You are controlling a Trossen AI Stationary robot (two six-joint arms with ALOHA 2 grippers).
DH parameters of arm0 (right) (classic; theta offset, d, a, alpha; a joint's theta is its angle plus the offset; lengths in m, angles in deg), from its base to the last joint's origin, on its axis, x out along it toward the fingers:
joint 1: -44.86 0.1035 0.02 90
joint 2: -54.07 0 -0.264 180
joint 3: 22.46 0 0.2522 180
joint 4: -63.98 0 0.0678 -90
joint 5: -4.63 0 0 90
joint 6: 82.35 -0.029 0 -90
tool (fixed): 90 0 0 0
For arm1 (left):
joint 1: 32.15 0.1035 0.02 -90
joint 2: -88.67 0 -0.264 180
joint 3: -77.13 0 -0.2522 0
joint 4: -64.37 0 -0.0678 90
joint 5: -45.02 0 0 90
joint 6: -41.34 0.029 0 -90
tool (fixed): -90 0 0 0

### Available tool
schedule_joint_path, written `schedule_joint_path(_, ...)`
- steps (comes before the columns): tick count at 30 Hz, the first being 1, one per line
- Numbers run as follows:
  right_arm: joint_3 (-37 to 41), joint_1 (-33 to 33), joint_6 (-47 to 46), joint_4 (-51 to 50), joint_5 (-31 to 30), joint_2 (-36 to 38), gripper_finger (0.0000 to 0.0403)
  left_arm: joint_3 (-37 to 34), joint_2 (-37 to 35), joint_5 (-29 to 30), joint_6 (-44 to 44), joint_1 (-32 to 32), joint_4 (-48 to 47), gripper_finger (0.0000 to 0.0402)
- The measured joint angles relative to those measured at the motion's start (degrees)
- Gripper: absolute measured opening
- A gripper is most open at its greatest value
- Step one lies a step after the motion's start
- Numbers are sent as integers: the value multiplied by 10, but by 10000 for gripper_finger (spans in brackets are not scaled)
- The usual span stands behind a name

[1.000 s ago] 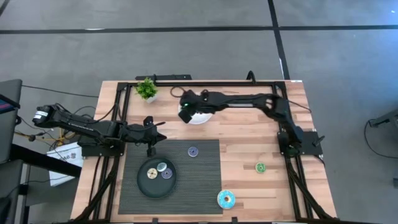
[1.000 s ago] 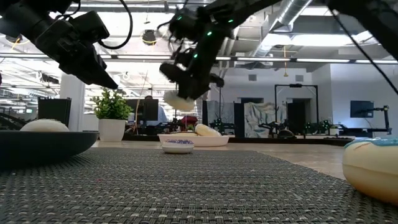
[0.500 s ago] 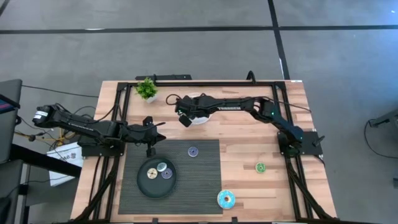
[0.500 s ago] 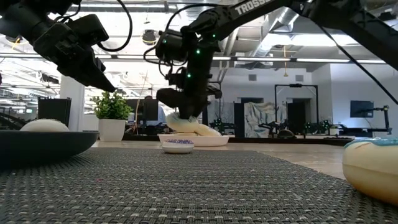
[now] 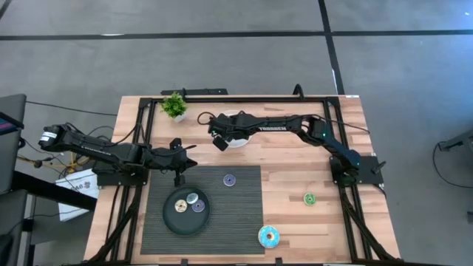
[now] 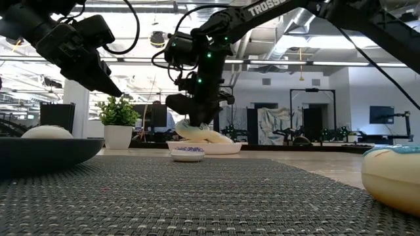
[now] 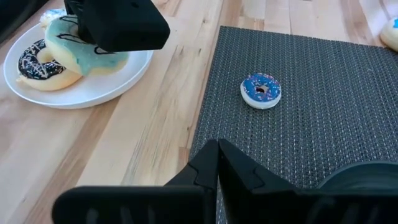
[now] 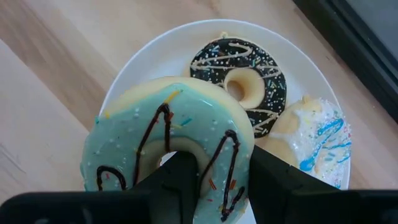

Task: Pick & Place donuts
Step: Put the large light blue donut on the white plate

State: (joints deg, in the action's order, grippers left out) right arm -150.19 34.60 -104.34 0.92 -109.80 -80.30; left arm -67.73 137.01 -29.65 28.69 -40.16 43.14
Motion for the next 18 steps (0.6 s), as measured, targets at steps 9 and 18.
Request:
schedule_joint_path(9, 0, 0, 0, -2, -13, 0, 155, 0, 0, 0, 0, 0, 0, 2)
schedule_joint_path(18, 0, 0, 0, -4, -12, 0, 210, 0, 0, 0, 0, 0, 0, 2)
